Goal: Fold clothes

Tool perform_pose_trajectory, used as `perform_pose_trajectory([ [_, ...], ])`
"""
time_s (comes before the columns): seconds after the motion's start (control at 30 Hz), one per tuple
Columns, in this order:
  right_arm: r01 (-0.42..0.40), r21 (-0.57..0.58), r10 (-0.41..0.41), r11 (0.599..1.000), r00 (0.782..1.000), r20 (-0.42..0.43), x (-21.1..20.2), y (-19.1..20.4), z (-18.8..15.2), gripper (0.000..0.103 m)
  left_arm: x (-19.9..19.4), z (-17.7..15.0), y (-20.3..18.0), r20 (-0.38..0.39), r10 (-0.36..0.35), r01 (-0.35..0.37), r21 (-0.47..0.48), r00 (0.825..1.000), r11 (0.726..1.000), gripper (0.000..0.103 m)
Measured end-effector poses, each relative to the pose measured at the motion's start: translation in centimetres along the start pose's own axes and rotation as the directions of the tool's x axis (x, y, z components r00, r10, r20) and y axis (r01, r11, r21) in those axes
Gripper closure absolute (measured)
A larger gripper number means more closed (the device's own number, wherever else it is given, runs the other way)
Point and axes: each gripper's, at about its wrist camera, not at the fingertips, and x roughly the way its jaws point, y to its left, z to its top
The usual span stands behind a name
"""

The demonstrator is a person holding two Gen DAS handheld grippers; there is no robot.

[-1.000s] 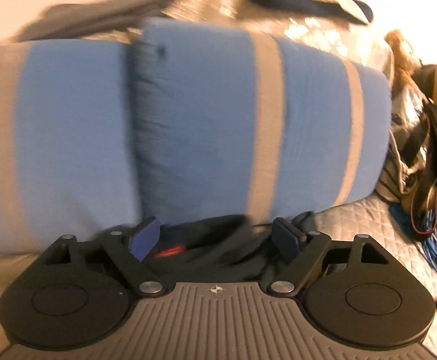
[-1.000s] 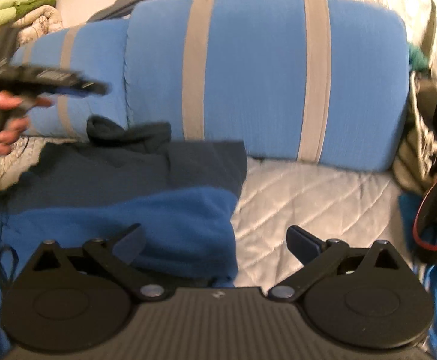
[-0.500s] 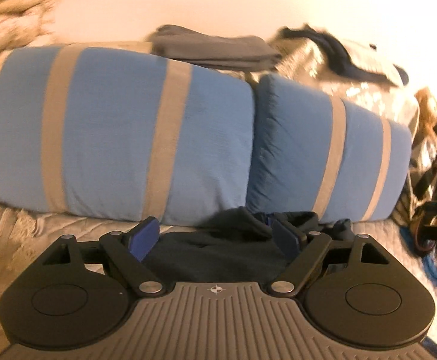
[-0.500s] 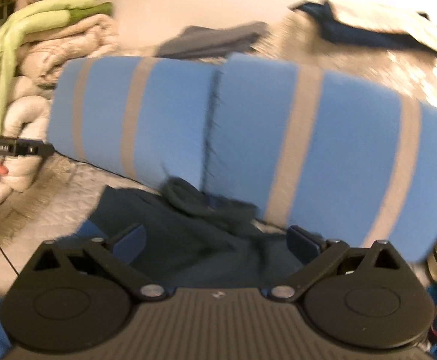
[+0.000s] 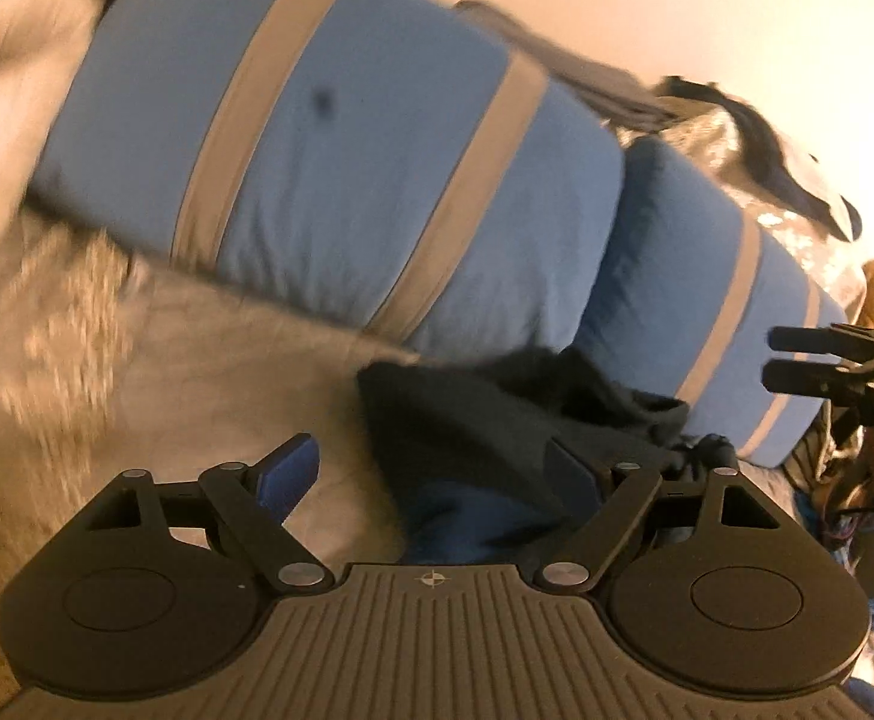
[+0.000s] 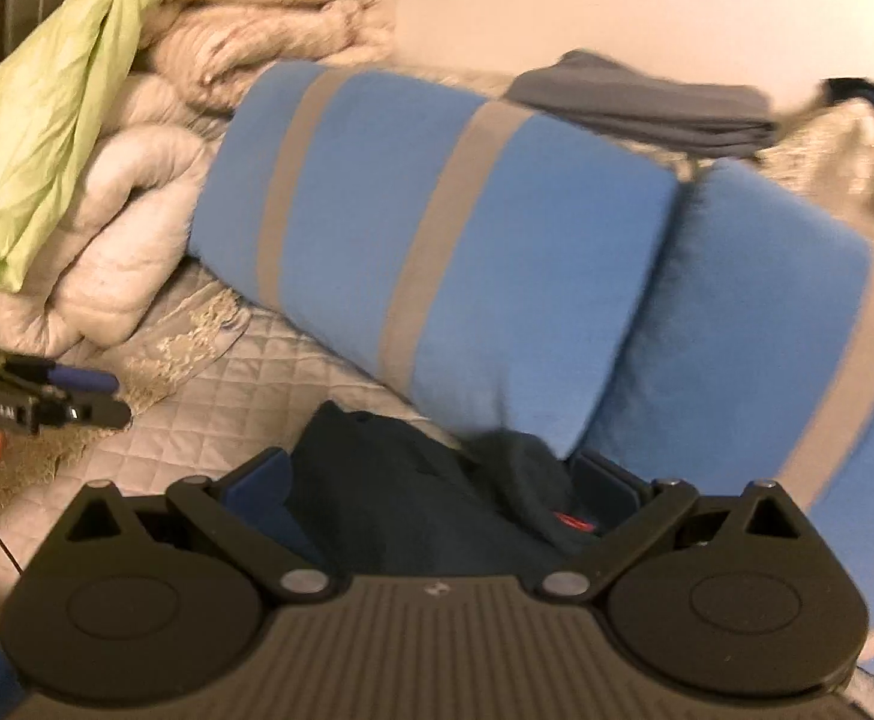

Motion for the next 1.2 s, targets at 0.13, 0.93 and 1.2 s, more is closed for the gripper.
perform_pose_trajectory([
  [0.13,-0.042,-0.06,0.041,0.997,0.999,-0.013,3.7,2.2,1.2,0.005,1.9,-2.4,2.7,-0.024,-0.055,0.053,-0.081,0.998,0.995,0.021],
  [0.93,-0.107,-0.069,0.099,0.992,0.988,-0.116,26.9,8.5,2.2,0.087,5.4,-7.2,7.5,-0.048,-0.173,0.158,-0.229,0.984,0.961,0.03],
  [1.2,-0.082,0.069,0.081,0.994,0.997,0.009,22.2,5.6,2.2,0.095,6.0,-7.4,6.8,-0.064,-0.204,0.185,-0.228,0.977,0.956,0.04],
])
